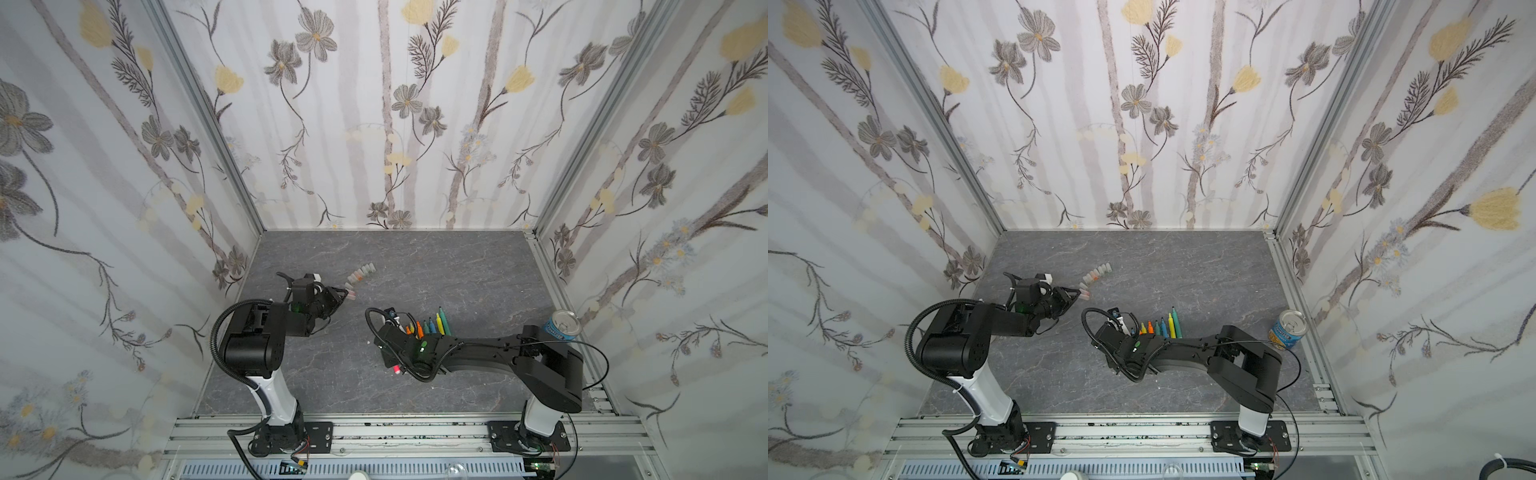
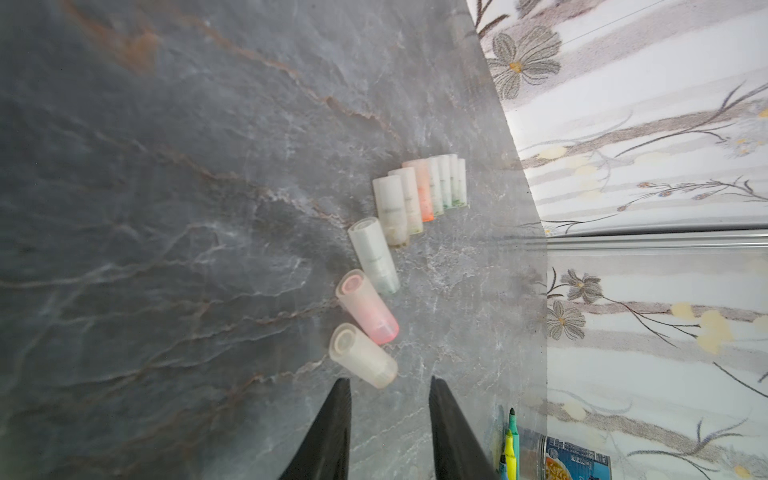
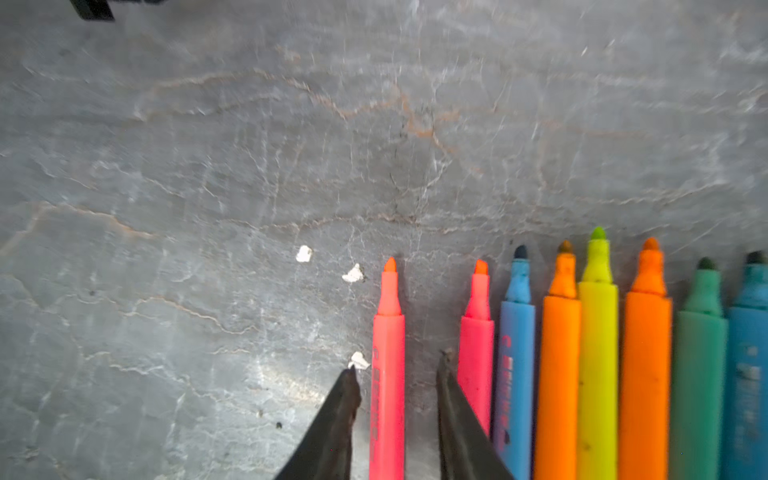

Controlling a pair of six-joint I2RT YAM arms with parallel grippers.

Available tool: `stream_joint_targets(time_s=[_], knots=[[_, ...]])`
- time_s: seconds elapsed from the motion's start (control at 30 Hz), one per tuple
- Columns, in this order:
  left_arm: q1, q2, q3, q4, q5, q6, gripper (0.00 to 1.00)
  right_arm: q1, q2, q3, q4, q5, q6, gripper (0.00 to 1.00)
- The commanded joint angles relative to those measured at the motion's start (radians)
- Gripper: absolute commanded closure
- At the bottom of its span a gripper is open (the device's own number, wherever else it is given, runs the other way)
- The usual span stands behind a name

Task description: Open the pen caps

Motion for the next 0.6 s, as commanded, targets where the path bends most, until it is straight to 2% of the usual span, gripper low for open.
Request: stream_joint_targets(time_s=[0.0, 0.07, 0.1, 0.13, 0.17, 0.27, 0.37, 0.47, 0.5, 0.57], knots=[[0.003, -0.066, 0.006, -0.041, 0.000, 0.021, 0.63, -0.015, -0.077, 0.020, -0.014, 0.084, -0.082, 0.61], [0.005, -0.126, 0.015, -0.094, -0.019, 0.043, 0.47, -0.029, -0.134, 0.029, -0.021, 0.110, -0.118, 0.57], [0.005, -0.162, 0.023, -0.129, -0.035, 0.061, 0.36, -0.043, -0.164, 0.033, -0.021, 0.110, -0.137, 0.56], [0.005, -0.201, 0.032, -0.167, -0.059, 0.085, 0.01, -0.060, -0.204, 0.036, -0.019, 0.104, -0.159, 0.54], [0.006, -0.232, 0.039, -0.200, -0.087, 0.106, 0.00, -0.078, -0.226, 0.035, -0.017, 0.097, -0.173, 0.52], [0.011, -0.339, 0.049, -0.274, -0.191, 0.180, 0.00, -0.162, -0.295, 0.022, -0.016, 0.087, -0.188, 0.31], [0.016, -0.438, 0.046, -0.331, -0.348, 0.249, 0.00, -0.270, -0.390, -0.042, 0.014, 0.151, -0.187, 0.28], [0.021, -0.509, 0.004, -0.346, -0.565, 0.277, 0.00, -0.436, -0.492, -0.165, 0.156, 0.135, -0.228, 0.25], [0.021, -0.543, -0.012, -0.337, -0.610, 0.300, 0.00, -0.469, -0.520, -0.218, 0.229, 0.125, -0.284, 0.01], [0.021, -0.566, -0.096, -0.196, -0.634, 0.402, 0.00, -0.501, -0.583, -0.383, 0.448, 0.167, -0.508, 0.00]])
